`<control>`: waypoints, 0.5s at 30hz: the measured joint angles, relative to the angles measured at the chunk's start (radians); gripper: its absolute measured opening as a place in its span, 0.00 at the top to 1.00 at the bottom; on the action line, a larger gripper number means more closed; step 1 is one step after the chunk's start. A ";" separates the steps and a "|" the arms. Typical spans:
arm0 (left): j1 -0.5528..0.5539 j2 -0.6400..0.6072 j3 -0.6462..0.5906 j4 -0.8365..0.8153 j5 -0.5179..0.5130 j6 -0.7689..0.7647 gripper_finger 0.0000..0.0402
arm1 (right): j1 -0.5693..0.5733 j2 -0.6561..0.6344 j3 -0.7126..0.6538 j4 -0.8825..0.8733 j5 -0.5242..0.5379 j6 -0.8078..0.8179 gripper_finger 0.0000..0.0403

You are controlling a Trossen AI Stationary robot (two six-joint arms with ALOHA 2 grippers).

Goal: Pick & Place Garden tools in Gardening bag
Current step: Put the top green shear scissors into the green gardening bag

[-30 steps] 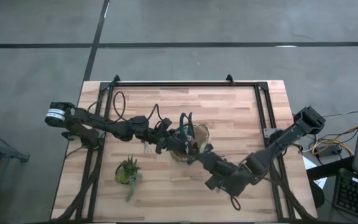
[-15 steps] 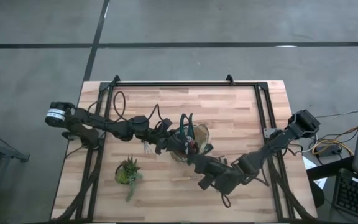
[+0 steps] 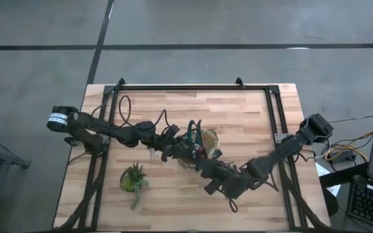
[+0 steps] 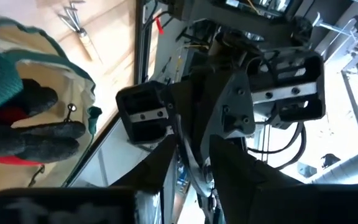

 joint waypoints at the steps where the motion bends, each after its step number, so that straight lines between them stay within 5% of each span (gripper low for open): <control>1: 0.000 0.000 0.000 0.000 0.000 0.000 0.97 | 0.000 0.000 0.000 0.001 -0.001 -0.002 0.79; 15: -0.001 0.000 0.000 0.008 0.004 -0.004 0.96 | -0.008 0.000 -0.001 0.004 -0.014 0.049 0.97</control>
